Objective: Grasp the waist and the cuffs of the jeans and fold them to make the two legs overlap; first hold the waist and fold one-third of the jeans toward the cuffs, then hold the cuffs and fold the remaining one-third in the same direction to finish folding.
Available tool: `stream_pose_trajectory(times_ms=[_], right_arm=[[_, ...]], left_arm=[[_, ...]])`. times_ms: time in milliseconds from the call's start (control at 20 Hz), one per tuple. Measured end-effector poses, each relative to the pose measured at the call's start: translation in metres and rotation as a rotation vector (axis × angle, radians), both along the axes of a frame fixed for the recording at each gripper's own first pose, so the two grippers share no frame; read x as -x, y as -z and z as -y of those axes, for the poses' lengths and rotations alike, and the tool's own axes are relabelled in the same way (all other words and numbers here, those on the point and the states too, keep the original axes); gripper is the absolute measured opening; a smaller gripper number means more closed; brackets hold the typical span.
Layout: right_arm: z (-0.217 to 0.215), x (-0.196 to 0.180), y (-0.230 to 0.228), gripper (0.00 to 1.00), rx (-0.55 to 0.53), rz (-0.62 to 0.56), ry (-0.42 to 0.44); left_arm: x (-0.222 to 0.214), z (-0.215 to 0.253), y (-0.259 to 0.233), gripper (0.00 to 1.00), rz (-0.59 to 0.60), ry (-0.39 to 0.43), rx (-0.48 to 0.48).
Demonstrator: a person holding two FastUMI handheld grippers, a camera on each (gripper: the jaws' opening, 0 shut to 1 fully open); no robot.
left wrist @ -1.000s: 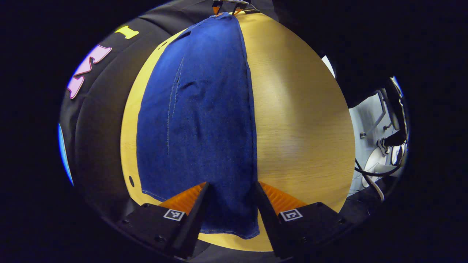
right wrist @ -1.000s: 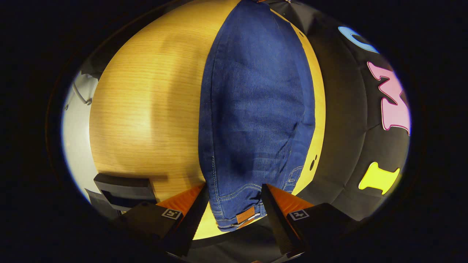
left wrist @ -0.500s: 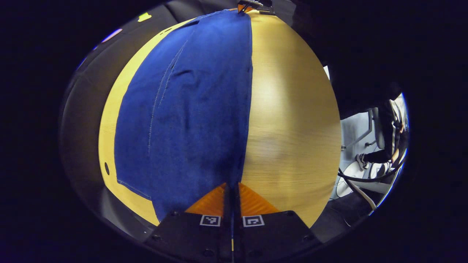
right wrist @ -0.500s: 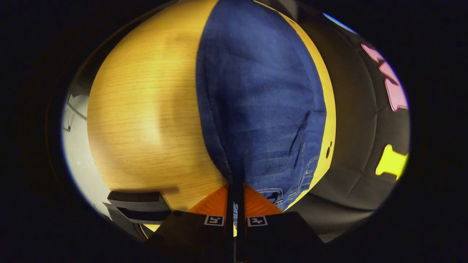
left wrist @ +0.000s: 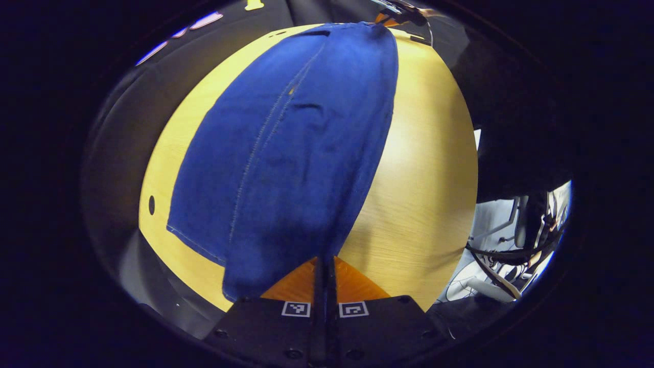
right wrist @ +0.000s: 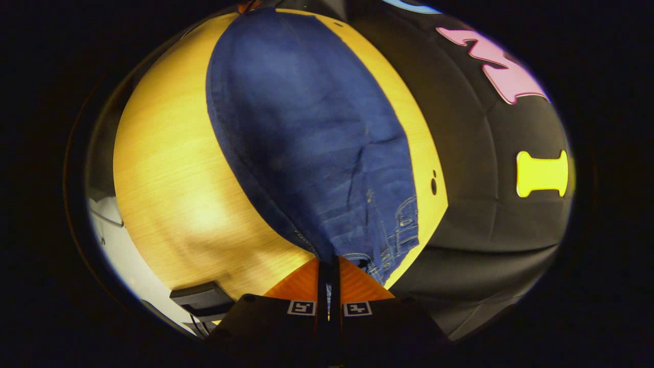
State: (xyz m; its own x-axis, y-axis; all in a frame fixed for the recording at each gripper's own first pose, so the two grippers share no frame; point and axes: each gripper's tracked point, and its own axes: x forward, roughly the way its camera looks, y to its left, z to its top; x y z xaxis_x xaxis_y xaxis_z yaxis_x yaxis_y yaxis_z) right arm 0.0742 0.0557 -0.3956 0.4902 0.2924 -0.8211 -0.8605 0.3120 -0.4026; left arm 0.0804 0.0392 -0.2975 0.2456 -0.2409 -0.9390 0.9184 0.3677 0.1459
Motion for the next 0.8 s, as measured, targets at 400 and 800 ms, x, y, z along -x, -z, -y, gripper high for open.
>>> stream_pose_trajectory(times_ms=[400,800], right_arm=[[-0.001,-0.078,-0.054,0.05,-0.101,0.155,0.144],[-0.031,-0.19,-0.055,0.05,-0.185,0.189,0.305]], left_arm=[[-0.056,-0.001,-0.041,0.06,0.08,-0.083,0.043],[-0.164,-0.019,-0.06,0.06,0.121,-0.264,0.087]])
